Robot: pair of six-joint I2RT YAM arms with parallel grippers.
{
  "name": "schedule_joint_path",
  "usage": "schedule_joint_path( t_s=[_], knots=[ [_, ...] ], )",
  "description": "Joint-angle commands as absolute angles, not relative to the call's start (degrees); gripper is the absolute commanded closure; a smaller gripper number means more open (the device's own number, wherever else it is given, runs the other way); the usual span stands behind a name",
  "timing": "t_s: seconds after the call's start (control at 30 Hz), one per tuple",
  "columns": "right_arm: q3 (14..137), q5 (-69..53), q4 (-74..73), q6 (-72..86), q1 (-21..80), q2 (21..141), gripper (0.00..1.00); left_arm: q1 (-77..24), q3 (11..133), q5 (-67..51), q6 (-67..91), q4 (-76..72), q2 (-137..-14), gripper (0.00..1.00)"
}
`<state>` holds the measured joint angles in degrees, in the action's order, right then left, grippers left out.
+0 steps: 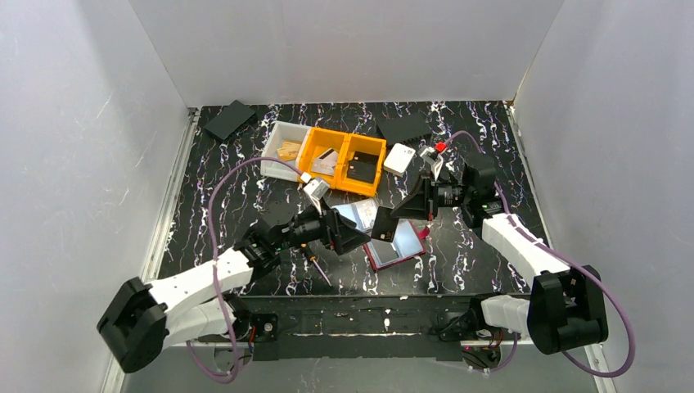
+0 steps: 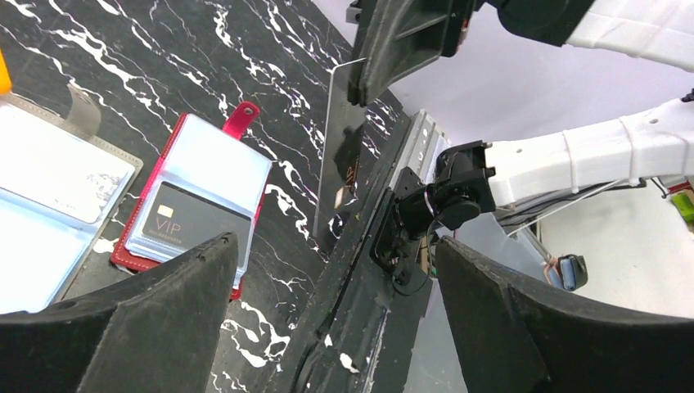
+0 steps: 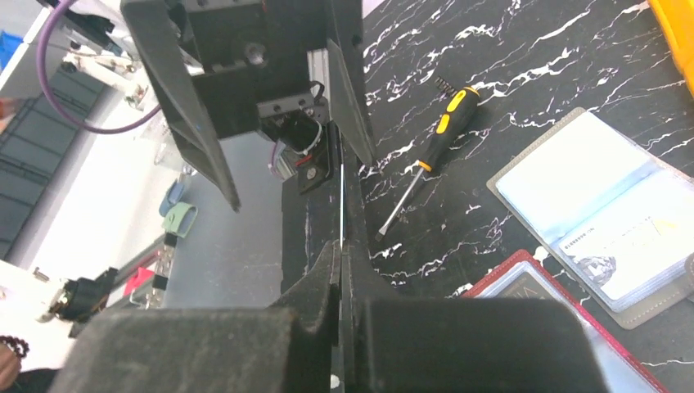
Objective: Take the credit cards out of the card holder
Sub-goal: Place the credit card in the storage box.
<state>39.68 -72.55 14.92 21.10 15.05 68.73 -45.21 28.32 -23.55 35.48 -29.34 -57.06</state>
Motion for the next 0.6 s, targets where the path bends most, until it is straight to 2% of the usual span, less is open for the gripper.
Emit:
schedule_joint_path(
  t_s=[0.0, 0.17, 0.3, 0.47, 0.57],
  knots=[
    [38.2, -71.79, 25.87, 30.29, 14.68, 68.27, 0.99, -44.97, 29.49, -26.28, 41.13, -42.76, -63.62, 0.16],
    [37.89, -71.75, 25.84, 30.3, 14.51, 67.91, 0.99, -45.0, 31.45, -27.3, 43.5, -47.6, -70.22, 0.29],
    [37.66, -71.76, 25.75, 30.15, 14.5, 67.86, 0.99, -45.0, 32.16, -27.39, 44.72, -50.89, -73.44, 0.44],
    [37.61, -71.82, 25.76, 30.06, 14.5, 68.29, 0.99, -44.99, 34.19, -29.47, 46.58, -53.32, -77.09, 0.53],
    [37.53, -71.75, 25.75, 30.02, 14.5, 68.17, 0.99, -44.99, 34.83, -30.35, 47.2, -54.49, -78.86, 0.68]
  ],
)
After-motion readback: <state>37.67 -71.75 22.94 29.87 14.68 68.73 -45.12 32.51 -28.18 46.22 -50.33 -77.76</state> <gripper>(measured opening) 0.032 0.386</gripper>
